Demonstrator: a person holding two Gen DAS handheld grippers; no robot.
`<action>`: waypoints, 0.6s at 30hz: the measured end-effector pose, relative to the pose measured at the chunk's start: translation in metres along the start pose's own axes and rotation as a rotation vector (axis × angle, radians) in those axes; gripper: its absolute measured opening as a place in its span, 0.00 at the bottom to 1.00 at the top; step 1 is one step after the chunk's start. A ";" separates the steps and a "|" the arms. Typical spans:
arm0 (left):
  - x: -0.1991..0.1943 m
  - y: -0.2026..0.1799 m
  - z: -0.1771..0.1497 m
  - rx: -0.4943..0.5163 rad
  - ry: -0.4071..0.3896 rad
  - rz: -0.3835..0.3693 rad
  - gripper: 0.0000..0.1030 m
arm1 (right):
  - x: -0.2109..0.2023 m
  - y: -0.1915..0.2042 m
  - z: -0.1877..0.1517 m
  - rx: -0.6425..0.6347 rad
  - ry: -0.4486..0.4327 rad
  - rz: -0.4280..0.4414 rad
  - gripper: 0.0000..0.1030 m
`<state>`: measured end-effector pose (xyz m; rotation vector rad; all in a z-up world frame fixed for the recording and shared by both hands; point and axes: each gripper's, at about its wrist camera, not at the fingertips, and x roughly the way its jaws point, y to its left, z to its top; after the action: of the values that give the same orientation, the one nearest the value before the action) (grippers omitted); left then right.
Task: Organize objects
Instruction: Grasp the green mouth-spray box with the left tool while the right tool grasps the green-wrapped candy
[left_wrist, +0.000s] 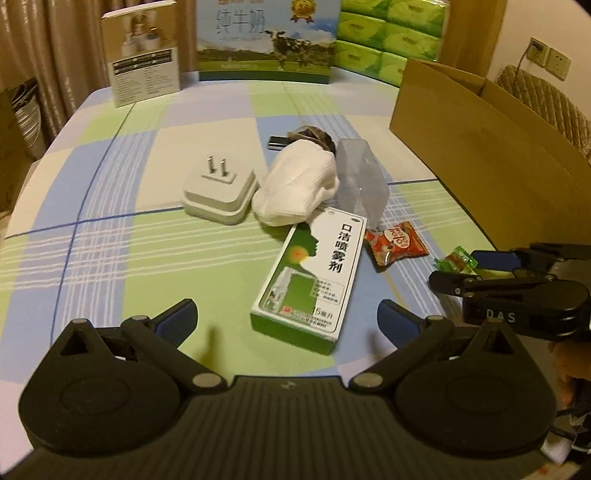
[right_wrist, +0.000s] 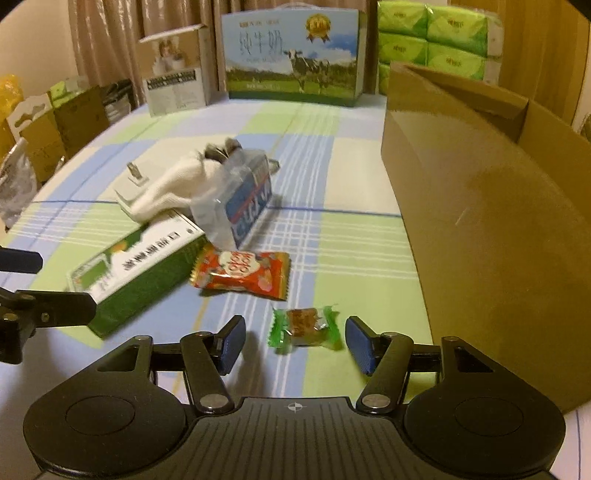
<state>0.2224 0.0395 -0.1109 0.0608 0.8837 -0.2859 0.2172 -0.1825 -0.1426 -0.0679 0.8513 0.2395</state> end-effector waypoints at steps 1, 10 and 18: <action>0.002 -0.001 0.001 0.009 -0.003 -0.004 0.99 | 0.000 0.000 0.000 -0.001 -0.006 -0.003 0.49; 0.020 -0.012 0.007 0.095 -0.014 -0.030 0.97 | -0.002 0.003 0.001 -0.032 -0.020 -0.028 0.23; 0.042 -0.021 0.016 0.173 0.011 -0.026 0.83 | -0.009 -0.002 0.003 0.000 -0.031 -0.020 0.23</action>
<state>0.2539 0.0071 -0.1321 0.2117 0.8694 -0.3868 0.2144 -0.1852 -0.1343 -0.0722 0.8191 0.2213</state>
